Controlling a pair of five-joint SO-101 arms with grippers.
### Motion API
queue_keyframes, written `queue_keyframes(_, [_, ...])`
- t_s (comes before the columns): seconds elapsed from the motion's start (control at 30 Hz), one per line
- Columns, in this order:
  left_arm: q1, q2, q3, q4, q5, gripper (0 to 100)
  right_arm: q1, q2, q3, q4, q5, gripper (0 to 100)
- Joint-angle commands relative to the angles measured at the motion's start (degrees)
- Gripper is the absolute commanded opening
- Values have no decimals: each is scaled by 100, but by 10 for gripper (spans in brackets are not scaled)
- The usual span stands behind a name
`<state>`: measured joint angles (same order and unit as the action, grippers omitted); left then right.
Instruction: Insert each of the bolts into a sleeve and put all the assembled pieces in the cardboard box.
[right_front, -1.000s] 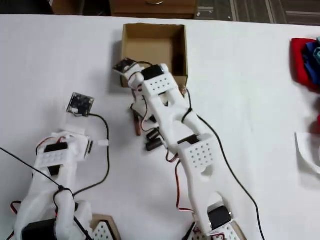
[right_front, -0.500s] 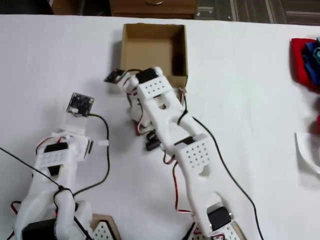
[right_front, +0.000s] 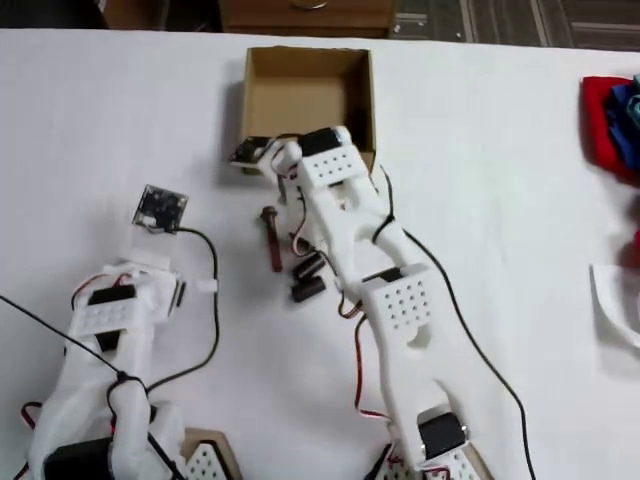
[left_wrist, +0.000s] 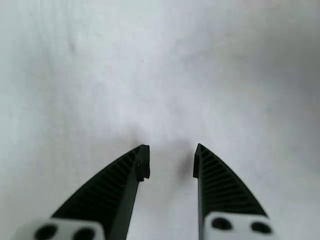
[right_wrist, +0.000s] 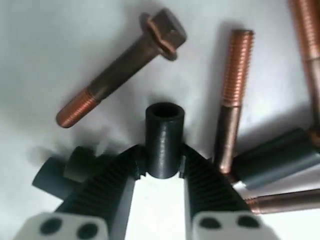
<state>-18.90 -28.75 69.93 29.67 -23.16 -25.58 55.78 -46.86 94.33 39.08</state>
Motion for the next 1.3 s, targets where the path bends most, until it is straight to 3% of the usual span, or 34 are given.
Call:
queue_keyframes(0.0, [-35,-105,-13,-88,0,168,57,-66,-35,-119,44,31])
queue_keyframes(0.3, [-35,-105,-13,-79,0,168,-268,-66,-44,-286,88,190])
queue_keyframes(0.5, [-35,-105,-13,-79,0,168,-233,-31,-44,-549,97,144])
queue_keyframes(0.63, [-35,-105,-13,-79,0,168,-233,-31,-44,-558,70,6])
queue_keyframes(0.9, [-35,-105,-13,-79,0,168,-224,-804,-44,48,-255,22])
queue_keyframes(1.1, [-35,-105,-13,-79,0,168,-198,-2431,26,673,-905,22])
queue_keyframes(1.27, [-35,-149,-101,-62,9,168,330,-4084,1037,664,-1213,22])
